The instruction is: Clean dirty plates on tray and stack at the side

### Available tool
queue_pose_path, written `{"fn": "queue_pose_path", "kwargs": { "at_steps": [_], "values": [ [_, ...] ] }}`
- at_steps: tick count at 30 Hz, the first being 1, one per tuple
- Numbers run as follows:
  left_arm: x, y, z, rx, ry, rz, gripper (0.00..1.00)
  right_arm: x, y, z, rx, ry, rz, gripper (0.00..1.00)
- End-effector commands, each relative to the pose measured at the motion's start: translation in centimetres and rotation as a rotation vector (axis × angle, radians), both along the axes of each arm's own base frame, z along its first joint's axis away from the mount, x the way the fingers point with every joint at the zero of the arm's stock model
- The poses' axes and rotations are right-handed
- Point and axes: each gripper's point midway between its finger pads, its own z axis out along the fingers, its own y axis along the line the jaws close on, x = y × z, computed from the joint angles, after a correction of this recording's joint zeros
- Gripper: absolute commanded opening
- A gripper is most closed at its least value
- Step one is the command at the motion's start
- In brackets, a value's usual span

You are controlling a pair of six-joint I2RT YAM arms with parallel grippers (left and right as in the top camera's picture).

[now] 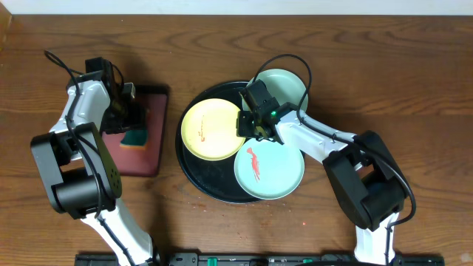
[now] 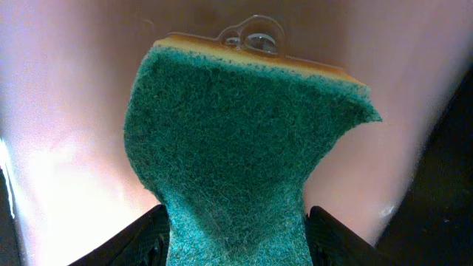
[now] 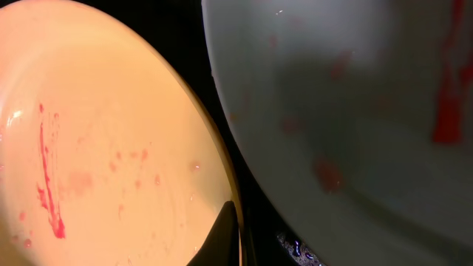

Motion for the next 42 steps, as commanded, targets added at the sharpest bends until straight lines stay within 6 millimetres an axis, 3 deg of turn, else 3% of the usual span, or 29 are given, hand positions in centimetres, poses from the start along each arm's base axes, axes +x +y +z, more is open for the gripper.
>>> {"fn": "queue_pose_path", "kwargs": {
  "at_steps": [1,9,12,15,16,21,27,33,42],
  "values": [
    [-0.3,-0.1,-0.7,-0.010,0.015,0.003,0.60,-0.1,0.3,-0.9,-0.008,0.011,0.019,0.02],
    [-0.7,-0.2,-1.7,-0.011,0.014,0.003,0.59,-0.1,0.3,-0.9,-0.007,0.009,0.019,0.02],
    [-0.8,-0.2,-2.0,-0.011,0.015,0.003,0.39,0.0,0.4,-0.8,-0.004,0.005,0.019,0.02],
    [-0.8,-0.2,-2.0,-0.010,0.014,0.003,0.12,0.0,0.4,-0.8,-0.004,0.005,0.019,0.03],
    [-0.7,-0.2,-2.0,-0.010,0.012,0.004,0.08,0.0,0.4,-0.8,-0.004,0.005,0.019,0.02],
    [0.1,0.0,-0.5,-0.003,-0.017,0.020,0.07,0.0,0.4,-0.8,-0.004,0.005,0.019,0.02],
    [1.8,0.5,5.5,0.021,-0.130,0.057,0.07,0.0,0.4,-0.8,-0.004,0.005,0.019,0.02],
    [1.6,0.4,10.5,0.048,-0.240,0.059,0.07,0.1,0.2,-0.8,-0.004,0.005,0.015,0.02],
    [1.3,0.3,9.9,0.038,-0.217,0.085,0.08,0.1,0.2,-0.9,-0.004,0.007,0.016,0.01]
  ]
}}
